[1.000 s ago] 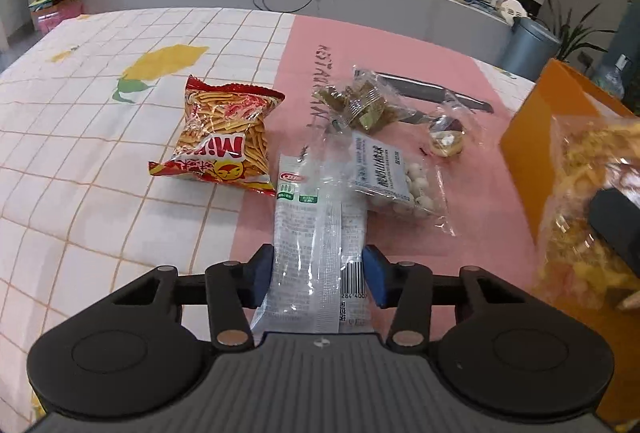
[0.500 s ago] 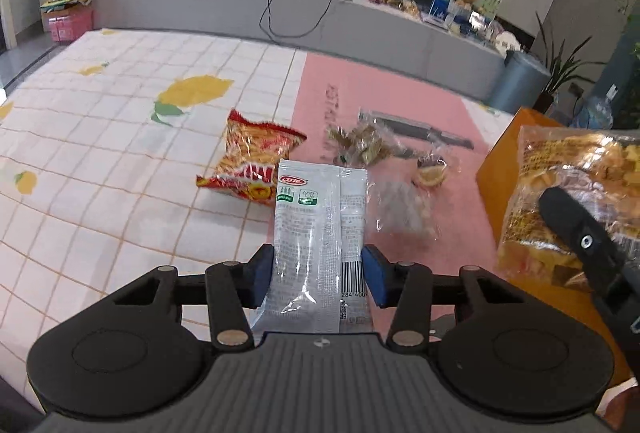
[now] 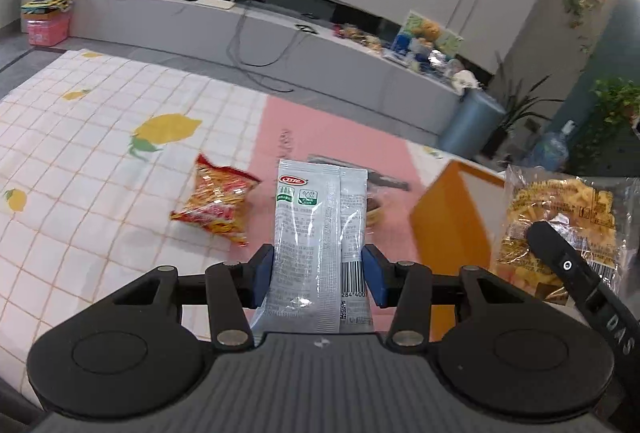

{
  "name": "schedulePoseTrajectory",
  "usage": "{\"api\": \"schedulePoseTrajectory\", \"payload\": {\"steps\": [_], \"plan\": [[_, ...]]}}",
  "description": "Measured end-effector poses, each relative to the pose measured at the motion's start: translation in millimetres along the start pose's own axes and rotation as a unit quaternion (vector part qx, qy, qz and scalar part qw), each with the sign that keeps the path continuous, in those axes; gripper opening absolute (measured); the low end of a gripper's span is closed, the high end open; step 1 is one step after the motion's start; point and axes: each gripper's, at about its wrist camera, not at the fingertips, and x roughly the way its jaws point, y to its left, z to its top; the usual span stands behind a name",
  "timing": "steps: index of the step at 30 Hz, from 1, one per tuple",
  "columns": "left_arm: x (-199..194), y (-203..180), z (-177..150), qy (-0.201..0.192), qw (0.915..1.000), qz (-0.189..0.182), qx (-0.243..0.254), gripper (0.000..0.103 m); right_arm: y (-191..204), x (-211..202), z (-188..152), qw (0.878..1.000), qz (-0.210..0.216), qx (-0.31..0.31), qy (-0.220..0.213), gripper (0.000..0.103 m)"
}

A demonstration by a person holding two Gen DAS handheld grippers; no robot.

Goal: Organize snacks
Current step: 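Lower the yellow bag into the box and open the right tool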

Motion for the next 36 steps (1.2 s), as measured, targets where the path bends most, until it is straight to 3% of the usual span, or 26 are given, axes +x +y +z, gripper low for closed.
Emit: {"api": "schedulePoseTrajectory", "payload": {"steps": [6, 9, 15, 19, 26, 29, 33, 36], "plan": [[-3, -31, 6, -0.002, 0.9992, -0.039, 0.011, 0.054, -67, -6, 31, 0.998, -0.033, 0.041, 0.038, 0.028], [1, -46, 5, 0.005, 0.9985, -0.052, 0.014, 0.054, -90, -4, 35, 0.998, -0.049, 0.029, 0.033, 0.028], [12, -75, 2, 0.016, 0.9978, -0.064, 0.013, 0.054, -126, 35, 32, 0.989, -0.031, 0.090, 0.117, 0.028], [18, -91, -2, 0.018, 0.9970, -0.073, 0.020, 0.054, -138, 68, 25, 0.977, -0.026, 0.104, 0.185, 0.028], [29, -112, -11, 0.026, 0.9956, -0.076, 0.047, 0.054, -136, 113, 18, 0.959, 0.006, 0.059, 0.277, 0.028], [30, -115, -14, 0.025, 0.9957, -0.074, 0.049, 0.054, -140, 127, 15, 0.951, 0.033, 0.057, 0.302, 0.028], [31, -115, -16, 0.025, 0.9962, -0.066, 0.049, 0.054, -138, 145, 2, 0.937, 0.016, 0.048, 0.345, 0.028], [33, -112, -16, 0.028, 0.9968, -0.062, 0.043, 0.054, -140, 143, 3, 0.939, 0.038, 0.069, 0.335, 0.029]]}}
